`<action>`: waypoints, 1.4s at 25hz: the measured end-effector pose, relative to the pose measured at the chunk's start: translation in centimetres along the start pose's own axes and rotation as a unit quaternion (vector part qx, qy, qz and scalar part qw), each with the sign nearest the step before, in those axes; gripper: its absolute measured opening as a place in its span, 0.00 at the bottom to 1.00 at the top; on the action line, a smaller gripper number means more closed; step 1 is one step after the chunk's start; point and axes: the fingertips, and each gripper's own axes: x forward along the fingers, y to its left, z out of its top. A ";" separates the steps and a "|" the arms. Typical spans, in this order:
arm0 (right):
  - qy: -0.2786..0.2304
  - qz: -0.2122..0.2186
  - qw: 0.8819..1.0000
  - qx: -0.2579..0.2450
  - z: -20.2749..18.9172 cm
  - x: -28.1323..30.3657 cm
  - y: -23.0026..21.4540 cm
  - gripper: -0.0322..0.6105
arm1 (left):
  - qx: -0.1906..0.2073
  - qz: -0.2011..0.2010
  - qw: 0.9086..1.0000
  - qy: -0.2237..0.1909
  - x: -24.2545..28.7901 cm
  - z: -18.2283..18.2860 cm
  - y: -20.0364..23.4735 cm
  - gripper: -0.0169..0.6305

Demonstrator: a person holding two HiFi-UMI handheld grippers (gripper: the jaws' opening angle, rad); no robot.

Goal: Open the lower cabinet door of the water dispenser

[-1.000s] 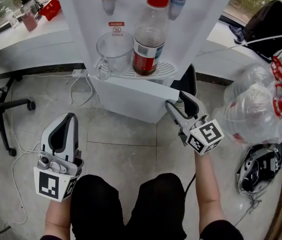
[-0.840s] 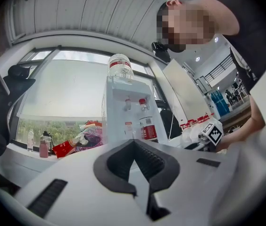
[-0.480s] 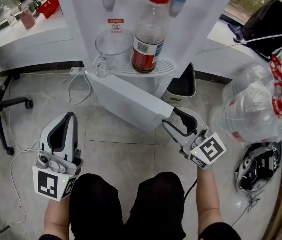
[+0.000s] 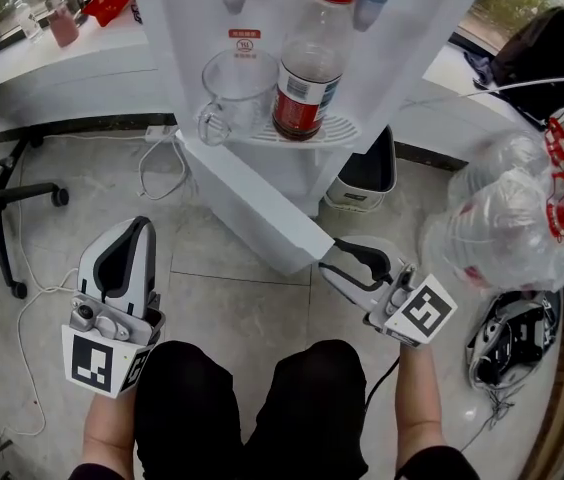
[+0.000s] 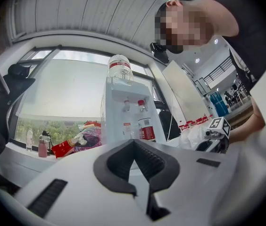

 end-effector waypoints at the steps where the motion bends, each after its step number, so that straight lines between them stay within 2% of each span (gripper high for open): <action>1: -0.001 0.013 1.000 -0.003 0.1 0.1 0.6 0.29 | 0.000 0.001 1.000 0.002 -0.1 0.0 0.0 0.04; 9: -0.019 0.092 0.996 -0.012 1.3 1.6 4.1 0.15 | 0.004 0.010 1.000 0.007 -0.6 -0.1 0.5 0.04; 11: -0.027 0.106 0.994 -0.013 1.7 2.1 4.6 0.09 | 0.006 0.011 1.000 0.010 -0.7 -0.1 0.6 0.04; 14: -0.034 0.135 0.990 -0.015 2.4 3.1 6.0 0.07 | 0.010 0.017 1.000 0.012 -1.0 0.0 1.0 0.04; 15: -0.012 0.148 0.989 -0.018 1.8 3.2 6.5 0.07 | 0.011 0.018 1.000 0.012 -1.1 0.0 1.0 0.04; 16: 0.032 0.162 0.986 -0.023 0.6 3.1 7.1 0.07 | 0.010 0.019 1.000 0.013 -1.3 0.0 1.1 0.04; 18: 0.130 0.193 0.972 -0.036 -2.3 2.8 8.2 0.07 | 0.001 0.021 1.000 0.022 -1.7 -0.3 1.2 0.04; 20: 0.157 0.216 0.963 -0.041 -3.0 3.4 9.3 0.07 | -0.004 0.025 0.999 0.026 -2.2 -0.4 1.4 0.04; 27: 0.126 0.282 0.949 -0.059 -1.4 6.8 12.3 0.07 | 0.010 0.042 0.999 0.019 -3.6 0.5 2.7 0.04; 30: 0.121 0.305 0.942 -0.066 -1.1 7.8 13.2 0.07 | 0.000 0.048 0.999 0.023 -4.4 0.4 3.1 0.04; 35: 0.076 0.335 0.934 -0.096 0.4 10.2 14.6 0.07 | 0.010 0.053 0.998 0.011 -5.0 1.2 3.9 0.04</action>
